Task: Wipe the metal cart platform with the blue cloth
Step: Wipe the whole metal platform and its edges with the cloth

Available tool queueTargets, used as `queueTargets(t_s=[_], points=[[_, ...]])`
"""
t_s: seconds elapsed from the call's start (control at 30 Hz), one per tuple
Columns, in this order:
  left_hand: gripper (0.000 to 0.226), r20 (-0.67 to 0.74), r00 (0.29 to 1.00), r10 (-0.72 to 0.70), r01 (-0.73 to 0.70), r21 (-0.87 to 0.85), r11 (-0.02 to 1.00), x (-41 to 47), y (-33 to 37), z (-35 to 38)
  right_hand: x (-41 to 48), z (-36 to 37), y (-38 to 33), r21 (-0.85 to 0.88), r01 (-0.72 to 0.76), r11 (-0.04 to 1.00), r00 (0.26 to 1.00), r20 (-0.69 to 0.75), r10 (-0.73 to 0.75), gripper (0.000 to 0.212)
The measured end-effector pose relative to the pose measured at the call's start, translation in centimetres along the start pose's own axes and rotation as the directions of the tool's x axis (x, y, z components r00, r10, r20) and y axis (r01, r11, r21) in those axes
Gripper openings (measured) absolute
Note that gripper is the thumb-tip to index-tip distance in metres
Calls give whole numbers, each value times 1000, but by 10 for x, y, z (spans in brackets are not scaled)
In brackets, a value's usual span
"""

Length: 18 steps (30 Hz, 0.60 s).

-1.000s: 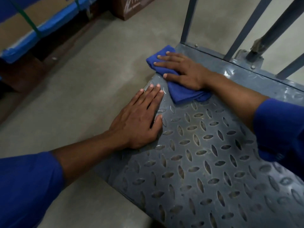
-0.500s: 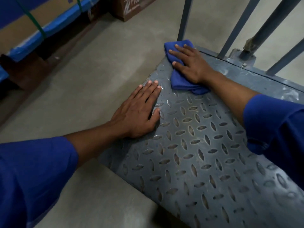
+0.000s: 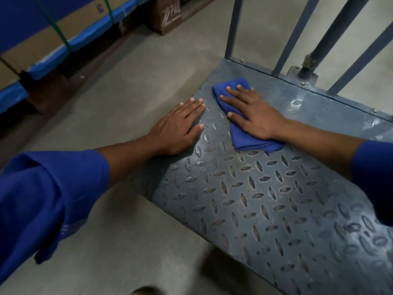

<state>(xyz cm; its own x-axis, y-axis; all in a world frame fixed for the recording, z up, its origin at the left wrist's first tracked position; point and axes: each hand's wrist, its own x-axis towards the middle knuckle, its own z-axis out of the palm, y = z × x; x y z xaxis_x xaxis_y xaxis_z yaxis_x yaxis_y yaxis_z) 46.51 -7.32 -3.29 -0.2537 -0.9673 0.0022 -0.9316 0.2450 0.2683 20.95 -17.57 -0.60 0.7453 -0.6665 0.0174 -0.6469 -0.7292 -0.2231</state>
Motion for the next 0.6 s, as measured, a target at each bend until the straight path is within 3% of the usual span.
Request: queueTargets(t_s=[0.17,0.33,0.6], points=[[65,73,997,38,-35,-36,999,18,-27,-16,-29,9,-19,-42,156,987,988,-11,-156,67],[58,105,994,6,-5,-11,1000,56,-39,-33,-30,7,-19,-21,178,984,984,-23,-179,66],[55,140,985,103,-93,-76,993,106,-57,-41,-23,13,-7,15,225,974,974,-32,-225,63]])
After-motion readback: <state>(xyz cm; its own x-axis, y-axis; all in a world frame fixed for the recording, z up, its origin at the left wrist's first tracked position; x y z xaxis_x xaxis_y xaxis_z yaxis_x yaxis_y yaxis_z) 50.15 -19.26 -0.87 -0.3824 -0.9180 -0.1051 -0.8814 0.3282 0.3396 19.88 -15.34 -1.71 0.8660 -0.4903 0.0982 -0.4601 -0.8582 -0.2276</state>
